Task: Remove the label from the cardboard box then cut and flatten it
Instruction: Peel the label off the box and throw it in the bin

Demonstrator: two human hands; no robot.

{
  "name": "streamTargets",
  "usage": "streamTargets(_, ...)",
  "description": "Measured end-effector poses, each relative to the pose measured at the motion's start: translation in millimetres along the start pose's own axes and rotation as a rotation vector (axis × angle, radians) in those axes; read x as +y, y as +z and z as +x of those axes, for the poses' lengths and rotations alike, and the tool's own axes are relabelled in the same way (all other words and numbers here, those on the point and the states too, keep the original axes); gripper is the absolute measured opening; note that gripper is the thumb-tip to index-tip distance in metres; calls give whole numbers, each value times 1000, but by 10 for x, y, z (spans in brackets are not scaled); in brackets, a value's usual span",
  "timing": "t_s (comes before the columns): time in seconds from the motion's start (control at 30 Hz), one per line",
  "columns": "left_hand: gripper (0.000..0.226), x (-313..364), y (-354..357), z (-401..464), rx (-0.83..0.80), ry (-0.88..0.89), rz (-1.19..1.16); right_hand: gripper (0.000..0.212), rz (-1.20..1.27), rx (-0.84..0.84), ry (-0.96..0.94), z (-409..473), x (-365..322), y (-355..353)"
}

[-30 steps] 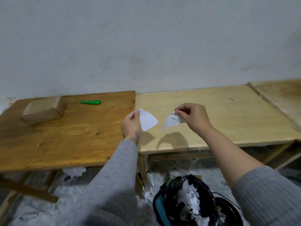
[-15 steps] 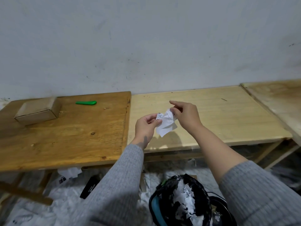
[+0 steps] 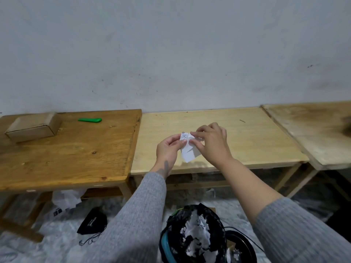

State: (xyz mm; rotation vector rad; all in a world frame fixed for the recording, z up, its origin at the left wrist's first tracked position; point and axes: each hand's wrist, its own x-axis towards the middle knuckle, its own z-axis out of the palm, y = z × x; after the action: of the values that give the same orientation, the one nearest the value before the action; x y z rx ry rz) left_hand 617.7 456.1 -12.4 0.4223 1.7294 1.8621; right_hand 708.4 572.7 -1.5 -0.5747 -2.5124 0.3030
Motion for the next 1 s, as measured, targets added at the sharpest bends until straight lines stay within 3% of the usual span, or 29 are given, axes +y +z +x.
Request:
streamTargets(0.13,19,-11,185,-184,-22,32,-11,18,343,-45,207,-128,76,-217)
streamTargets(0.27,22,-62,237,-183,103,103,109,3,541,-139,352,-153,32,-256)
streamTargets(0.4,32,-113,271,-236,184,109,411,4,545,-166,390,-164,78,-249)
streamTargets(0.57,20,-30,202,-255,14,226,675,9,492,-206,381,-140,126,-271)
streamTargets(0.7,45,-22,159,-174,-44,242,664,6,421,-251,336,-80,103,-227)
streamTargets(0.83,21,43,45,-70,-40,387,956,8,384,-265,288,-17,68,-160)
streamTargets(1.0,9,77,-139,27,11,536,1080,6,408,-254,280,74,-56,-78)
